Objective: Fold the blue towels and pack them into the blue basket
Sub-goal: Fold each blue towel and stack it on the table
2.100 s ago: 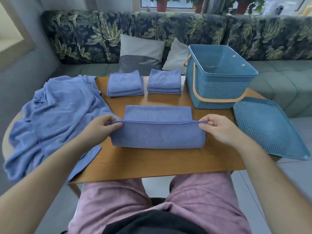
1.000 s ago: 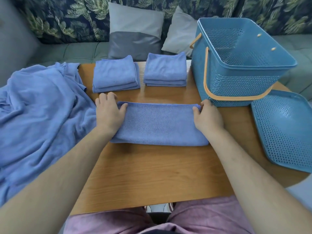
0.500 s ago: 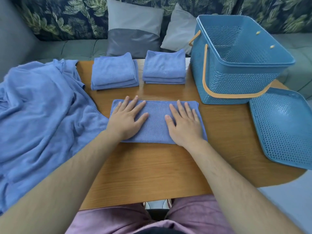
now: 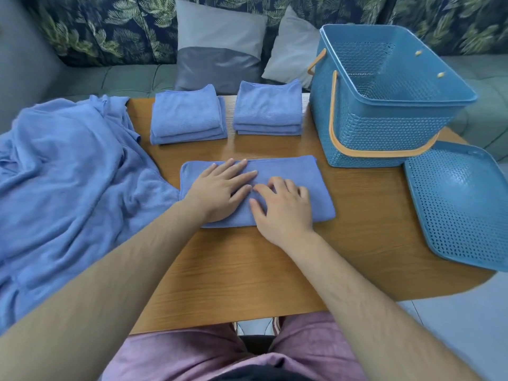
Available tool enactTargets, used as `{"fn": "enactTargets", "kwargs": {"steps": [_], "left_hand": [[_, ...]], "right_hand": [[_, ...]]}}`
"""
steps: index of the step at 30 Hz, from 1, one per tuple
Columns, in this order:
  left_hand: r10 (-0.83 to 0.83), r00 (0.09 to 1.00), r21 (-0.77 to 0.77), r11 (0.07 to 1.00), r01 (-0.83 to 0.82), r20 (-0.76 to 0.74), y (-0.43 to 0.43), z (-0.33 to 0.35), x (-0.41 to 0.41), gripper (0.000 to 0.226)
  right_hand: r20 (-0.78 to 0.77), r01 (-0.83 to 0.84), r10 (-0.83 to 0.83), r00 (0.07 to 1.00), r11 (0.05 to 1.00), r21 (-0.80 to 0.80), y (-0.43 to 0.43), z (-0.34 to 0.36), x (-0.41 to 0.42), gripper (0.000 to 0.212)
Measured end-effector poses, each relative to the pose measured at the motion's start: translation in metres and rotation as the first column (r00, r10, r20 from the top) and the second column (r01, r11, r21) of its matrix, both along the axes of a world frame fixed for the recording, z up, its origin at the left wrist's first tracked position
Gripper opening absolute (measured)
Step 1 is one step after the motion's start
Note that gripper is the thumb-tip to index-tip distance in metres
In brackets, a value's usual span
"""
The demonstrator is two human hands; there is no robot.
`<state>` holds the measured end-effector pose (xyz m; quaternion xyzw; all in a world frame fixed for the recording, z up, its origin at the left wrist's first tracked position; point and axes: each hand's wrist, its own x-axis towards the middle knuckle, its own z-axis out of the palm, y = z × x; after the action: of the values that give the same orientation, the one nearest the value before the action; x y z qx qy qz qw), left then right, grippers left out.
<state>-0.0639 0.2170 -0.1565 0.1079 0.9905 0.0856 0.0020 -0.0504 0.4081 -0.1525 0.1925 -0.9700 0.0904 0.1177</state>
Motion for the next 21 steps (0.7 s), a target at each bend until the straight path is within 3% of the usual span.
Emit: {"fn": "enactTargets", "kwargs": {"steps": [4, 8, 11, 15, 21], "left_hand": [[0.136, 0.964, -0.128, 0.977, -0.168, -0.229, 0.006, 0.007, 0.022, 0.058], [0.238, 0.913, 0.048, 0.971, -0.236, -0.332, 0.010, 0.007, 0.053, 0.039], [0.120, 0.965, 0.164, 0.983, -0.083, -0.235, 0.007, 0.003, 0.067, 0.045], [0.094, 0.995, 0.158, 0.983, -0.097, 0.025, 0.004, -0.008, 0.073, 0.063], [-0.010, 0.998, 0.271, 0.963, -0.006, 0.059, -0.019, -0.004, 0.082, 0.064]], "right_hand": [[0.044, -0.034, 0.036, 0.998, 0.998, -0.061, 0.013, -0.003, -0.016, 0.037], [0.135, -0.156, 0.180, 0.974, 0.973, -0.169, 0.021, 0.001, -0.011, 0.038], [0.229, -0.196, 0.231, 0.946, 0.966, -0.166, 0.029, -0.005, 0.003, 0.052], [0.275, -0.241, 0.289, 0.917, 0.951, -0.194, 0.038, -0.010, 0.004, 0.054], [0.186, -0.314, 0.390, 0.902, 0.888, -0.336, 0.060, -0.012, 0.012, 0.038]]}}
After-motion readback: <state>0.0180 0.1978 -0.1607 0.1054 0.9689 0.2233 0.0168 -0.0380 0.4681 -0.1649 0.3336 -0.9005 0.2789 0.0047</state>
